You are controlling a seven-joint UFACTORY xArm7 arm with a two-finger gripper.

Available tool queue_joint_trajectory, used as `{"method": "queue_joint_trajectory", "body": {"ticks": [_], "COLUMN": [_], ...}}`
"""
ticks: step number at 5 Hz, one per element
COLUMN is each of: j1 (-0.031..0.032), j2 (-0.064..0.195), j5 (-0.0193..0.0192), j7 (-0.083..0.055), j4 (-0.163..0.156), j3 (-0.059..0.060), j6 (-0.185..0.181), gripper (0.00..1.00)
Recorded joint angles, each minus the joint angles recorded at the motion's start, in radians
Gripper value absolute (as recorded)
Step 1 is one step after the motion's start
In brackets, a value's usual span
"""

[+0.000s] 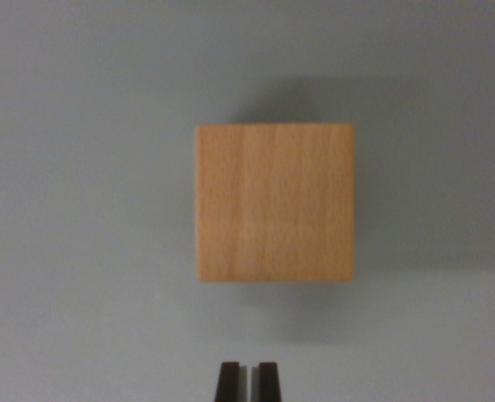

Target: Push wooden cube

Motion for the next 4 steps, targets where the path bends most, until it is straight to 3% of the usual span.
{"method": "queue_joint_trajectory", "body": {"ticks": [1,4], "j1": [-0.0027,-0.0049], "j2": [0.008,0.014], "j5": [0.0004,0.0007], "j7": [-0.005,-0.009], "j4": [-0.018,-0.032], "j3": [-0.003,-0.005], "j6": [-0.024,-0.043], "gripper": [0.0,0.0]}}
